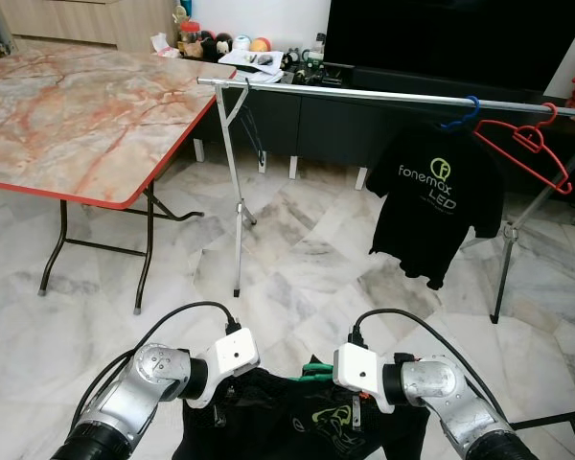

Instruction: Hang hanger

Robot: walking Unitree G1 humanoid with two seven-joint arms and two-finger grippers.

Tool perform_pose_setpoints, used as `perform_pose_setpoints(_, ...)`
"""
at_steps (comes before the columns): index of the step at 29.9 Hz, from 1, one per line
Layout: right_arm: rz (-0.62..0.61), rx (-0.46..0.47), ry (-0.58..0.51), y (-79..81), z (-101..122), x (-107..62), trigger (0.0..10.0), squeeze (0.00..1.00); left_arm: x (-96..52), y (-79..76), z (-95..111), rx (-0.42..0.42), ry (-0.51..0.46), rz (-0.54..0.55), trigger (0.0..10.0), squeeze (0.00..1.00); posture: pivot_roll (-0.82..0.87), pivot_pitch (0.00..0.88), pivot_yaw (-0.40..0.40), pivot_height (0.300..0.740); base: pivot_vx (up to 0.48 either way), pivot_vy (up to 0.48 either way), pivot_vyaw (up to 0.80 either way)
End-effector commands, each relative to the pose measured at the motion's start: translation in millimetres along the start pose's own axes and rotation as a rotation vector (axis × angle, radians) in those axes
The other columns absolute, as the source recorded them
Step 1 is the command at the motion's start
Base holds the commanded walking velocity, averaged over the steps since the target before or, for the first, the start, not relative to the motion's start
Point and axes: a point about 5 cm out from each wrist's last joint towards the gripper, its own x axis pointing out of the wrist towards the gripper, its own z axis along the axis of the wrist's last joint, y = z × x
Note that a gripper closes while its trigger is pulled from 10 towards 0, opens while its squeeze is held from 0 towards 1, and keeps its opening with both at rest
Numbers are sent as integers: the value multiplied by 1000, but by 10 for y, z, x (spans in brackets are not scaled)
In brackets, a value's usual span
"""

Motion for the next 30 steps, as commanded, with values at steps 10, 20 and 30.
perform_pose_setpoints(10,-61,-20,-60,-133,146,-10,10000,0,18,-50,-34,-20,11,-39,0,0,86,74,-58,740,0,0,0)
perform_pose_setpoints(20,-68,-12,-59,-141,138,-13,10000,0,18,-56,-33,-25,8,-47,0,0,85,74,-58,740,0,0,0)
perform_pose_setpoints(30,-70,-6,-39,-139,99,-31,10000,0,18,-50,-31,-29,3,-38,0,0,84,74,-61,740,0,0,0)
